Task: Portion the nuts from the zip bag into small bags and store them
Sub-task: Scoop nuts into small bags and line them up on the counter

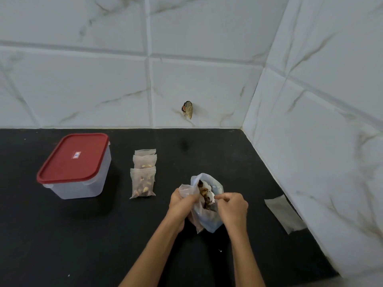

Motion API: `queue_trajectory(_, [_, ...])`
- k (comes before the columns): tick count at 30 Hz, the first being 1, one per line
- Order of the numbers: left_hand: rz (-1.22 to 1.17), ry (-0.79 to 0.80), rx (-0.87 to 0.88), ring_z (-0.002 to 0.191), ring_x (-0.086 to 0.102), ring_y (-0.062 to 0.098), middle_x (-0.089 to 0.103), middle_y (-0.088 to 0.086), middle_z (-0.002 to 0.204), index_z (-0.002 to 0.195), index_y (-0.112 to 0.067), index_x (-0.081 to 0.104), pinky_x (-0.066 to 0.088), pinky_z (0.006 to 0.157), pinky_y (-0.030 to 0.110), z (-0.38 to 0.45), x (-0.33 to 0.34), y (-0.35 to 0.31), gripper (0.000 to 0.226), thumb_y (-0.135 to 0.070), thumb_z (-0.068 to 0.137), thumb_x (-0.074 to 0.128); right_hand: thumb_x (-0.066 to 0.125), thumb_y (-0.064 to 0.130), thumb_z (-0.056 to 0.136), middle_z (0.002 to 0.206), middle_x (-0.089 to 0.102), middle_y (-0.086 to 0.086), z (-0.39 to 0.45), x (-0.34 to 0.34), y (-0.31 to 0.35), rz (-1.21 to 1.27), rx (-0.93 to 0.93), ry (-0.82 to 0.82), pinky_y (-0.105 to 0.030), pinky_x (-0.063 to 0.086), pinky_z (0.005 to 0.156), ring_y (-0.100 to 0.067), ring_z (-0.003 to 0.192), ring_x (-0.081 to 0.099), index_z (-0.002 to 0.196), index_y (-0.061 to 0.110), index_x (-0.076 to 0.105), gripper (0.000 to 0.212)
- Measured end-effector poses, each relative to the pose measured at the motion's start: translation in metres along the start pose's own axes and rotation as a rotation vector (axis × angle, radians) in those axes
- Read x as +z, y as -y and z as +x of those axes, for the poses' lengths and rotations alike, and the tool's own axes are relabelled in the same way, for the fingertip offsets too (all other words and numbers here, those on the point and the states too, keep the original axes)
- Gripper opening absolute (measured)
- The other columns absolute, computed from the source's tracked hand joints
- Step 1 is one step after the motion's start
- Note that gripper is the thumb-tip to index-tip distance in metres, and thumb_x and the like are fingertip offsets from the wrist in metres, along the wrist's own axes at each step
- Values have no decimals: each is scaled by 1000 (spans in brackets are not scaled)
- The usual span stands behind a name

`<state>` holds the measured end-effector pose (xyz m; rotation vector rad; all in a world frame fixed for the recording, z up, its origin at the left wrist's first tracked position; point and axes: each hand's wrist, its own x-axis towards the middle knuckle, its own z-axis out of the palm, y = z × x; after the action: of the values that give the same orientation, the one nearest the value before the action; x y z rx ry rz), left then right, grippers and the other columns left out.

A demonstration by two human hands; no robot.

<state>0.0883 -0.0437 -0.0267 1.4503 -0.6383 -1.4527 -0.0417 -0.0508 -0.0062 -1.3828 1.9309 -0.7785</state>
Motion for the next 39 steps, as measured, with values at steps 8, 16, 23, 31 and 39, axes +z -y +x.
queue_trajectory(8, [-60, 75, -39, 90, 67, 29, 68, 19, 100, 107, -2, 62, 54, 73, 38, 1, -7, 1, 31, 4, 77, 57, 59, 6, 86, 79, 66, 0, 10, -8, -1, 137, 220, 50, -30, 53, 71, -14, 78, 62, 82, 13, 73, 16])
queue_trajectory(16, [-64, 157, -3, 82, 70, 23, 70, 16, 94, 109, 1, 62, 54, 64, 30, -6, -5, 3, 29, 6, 81, 54, 58, 7, 87, 86, 68, -8, 8, -1, -1, 131, 205, 24, -23, 48, 60, -16, 79, 63, 83, 9, 72, 15])
queue_trajectory(23, [-64, 87, -17, 92, 67, 24, 66, 15, 104, 113, -6, 58, 56, 71, 35, -4, -6, 2, 35, 0, 79, 64, 57, -5, 84, 74, 67, -13, 9, -11, -14, 598, 486, 40, -23, 47, 55, -13, 58, 55, 86, 3, 72, 17])
queue_trajectory(31, [488, -274, 434, 86, 58, 7, 55, -5, 97, 102, -19, 47, 46, 64, 21, -29, 1, -20, 43, -29, 71, 75, 57, -4, 86, 83, 69, -12, -5, -42, 17, 695, 270, 23, -26, 50, 66, -15, 70, 59, 89, 6, 71, 18])
queue_trajectory(39, [478, -187, 517, 80, 57, 2, 57, -8, 92, 98, -23, 43, 40, 58, 14, -44, 15, -37, 42, -27, 73, 76, 66, 5, 84, 80, 70, 15, -48, -65, 62, 287, -409, 60, -7, 48, 65, 6, 78, 64, 83, 30, 72, 26])
